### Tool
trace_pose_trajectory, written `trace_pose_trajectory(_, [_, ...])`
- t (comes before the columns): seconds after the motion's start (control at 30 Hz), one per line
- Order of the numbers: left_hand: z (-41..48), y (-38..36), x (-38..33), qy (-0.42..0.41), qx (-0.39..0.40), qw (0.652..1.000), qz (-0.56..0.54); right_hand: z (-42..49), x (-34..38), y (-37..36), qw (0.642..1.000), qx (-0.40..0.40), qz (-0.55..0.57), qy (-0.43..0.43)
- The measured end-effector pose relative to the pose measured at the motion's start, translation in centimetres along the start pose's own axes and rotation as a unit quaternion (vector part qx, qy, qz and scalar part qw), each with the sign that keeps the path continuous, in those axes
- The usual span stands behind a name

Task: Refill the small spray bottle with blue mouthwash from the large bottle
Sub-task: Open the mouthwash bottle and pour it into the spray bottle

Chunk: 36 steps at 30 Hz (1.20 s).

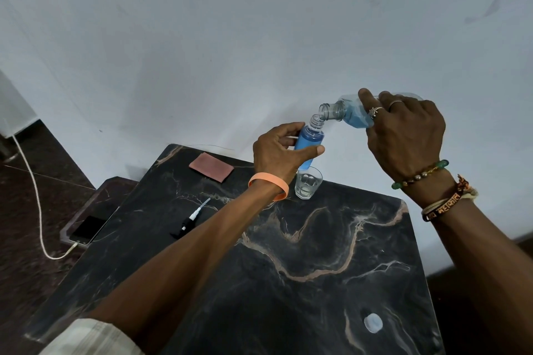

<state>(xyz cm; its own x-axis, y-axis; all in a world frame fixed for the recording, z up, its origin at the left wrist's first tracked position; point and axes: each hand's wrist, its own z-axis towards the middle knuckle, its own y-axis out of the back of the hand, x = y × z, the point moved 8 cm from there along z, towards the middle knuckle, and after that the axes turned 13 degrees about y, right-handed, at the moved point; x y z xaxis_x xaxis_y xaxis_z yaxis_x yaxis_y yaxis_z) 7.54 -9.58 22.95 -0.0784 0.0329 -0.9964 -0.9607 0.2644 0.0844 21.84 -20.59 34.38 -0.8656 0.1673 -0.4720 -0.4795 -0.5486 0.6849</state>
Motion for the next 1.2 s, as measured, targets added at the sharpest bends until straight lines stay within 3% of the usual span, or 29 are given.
trace_pose_trajectory(1.2, [0.26, 0.17, 0.16, -0.001, -0.003, 1.0, -0.019, 0.16, 0.12, -0.1, 1.0, -0.012, -0.016, 0.01])
